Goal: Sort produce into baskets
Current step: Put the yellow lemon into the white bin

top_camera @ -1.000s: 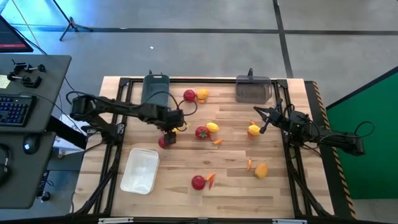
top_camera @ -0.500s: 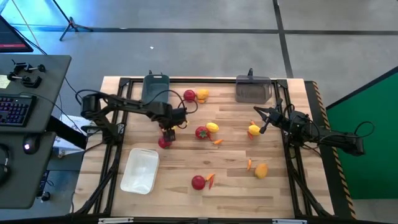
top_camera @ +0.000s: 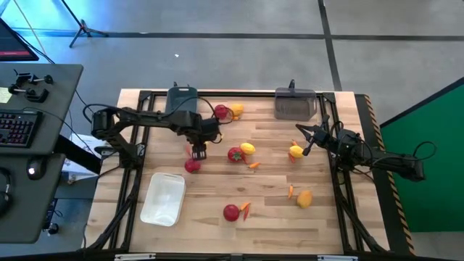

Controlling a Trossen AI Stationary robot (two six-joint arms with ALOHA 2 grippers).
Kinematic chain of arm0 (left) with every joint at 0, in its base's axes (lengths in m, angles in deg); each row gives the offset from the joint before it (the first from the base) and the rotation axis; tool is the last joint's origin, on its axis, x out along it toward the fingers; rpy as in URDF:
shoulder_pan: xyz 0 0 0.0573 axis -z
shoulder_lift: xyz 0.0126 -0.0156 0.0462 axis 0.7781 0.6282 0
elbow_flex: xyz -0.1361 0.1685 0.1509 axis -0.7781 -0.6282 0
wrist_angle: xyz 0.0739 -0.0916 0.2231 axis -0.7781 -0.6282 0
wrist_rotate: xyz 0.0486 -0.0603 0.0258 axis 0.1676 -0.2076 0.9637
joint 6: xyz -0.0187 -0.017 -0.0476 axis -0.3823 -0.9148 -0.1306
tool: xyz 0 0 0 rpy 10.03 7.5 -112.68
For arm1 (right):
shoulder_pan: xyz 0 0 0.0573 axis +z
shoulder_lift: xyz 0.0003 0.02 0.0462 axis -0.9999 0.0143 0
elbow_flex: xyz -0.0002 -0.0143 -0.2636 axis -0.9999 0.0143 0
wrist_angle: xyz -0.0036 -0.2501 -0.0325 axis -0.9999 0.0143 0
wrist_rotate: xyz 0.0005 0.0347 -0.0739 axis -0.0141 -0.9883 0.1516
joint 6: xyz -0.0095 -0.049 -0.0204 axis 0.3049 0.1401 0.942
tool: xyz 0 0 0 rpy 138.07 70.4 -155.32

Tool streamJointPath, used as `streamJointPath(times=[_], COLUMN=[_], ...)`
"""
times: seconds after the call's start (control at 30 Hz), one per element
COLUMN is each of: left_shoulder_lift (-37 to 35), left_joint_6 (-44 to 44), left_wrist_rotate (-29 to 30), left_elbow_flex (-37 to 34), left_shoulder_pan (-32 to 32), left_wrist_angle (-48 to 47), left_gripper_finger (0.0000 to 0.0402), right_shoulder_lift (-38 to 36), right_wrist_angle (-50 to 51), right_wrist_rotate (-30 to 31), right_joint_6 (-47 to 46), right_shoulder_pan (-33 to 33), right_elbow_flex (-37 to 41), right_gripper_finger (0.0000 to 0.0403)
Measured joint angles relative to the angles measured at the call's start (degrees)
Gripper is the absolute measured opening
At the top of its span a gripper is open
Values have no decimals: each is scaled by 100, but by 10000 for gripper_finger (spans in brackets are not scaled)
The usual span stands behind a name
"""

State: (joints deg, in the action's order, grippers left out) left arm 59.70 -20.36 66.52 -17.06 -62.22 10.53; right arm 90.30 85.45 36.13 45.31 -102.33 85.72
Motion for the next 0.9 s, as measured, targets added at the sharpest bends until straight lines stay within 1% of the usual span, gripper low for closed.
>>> streamJointPath(times=[0.2,0.3,0.37,0.53,0.7,0.8,0.9], left_shoulder_lift=[-351,-573,-741,-1124,-1325,-1376,-1375], left_joint_6=[-75,-412,-658,-1296,-2487,-3110,-3582], left_wrist_rotate=[-62,-234,-344,-546,-991,-958,-631], left_elbow_flex=[741,1024,1080,1080,1047,1047,990], left_shoulder_pan=[294,545,768,1557,2465,3109,3739], left_wrist_angle=[-674,-1141,-1429,-2124,-2476,-2543,-2438], left_gripper_finger=[154,151,151,152,152,153,153], right_shoulder_lift=[2,2,2,2,2,0,2], right_wrist_angle=[-2,-1,0,0,0,0,0], right_wrist_rotate=[2,2,0,0,0,0,0], right_joint_6=[1,1,0,-1,0,1,-1], right_shoulder_pan=[0,0,0,0,0,0,0], right_elbow_flex=[0,0,0,0,0,0,0], right_gripper_finger=[0,0,0,0,0,0,0])
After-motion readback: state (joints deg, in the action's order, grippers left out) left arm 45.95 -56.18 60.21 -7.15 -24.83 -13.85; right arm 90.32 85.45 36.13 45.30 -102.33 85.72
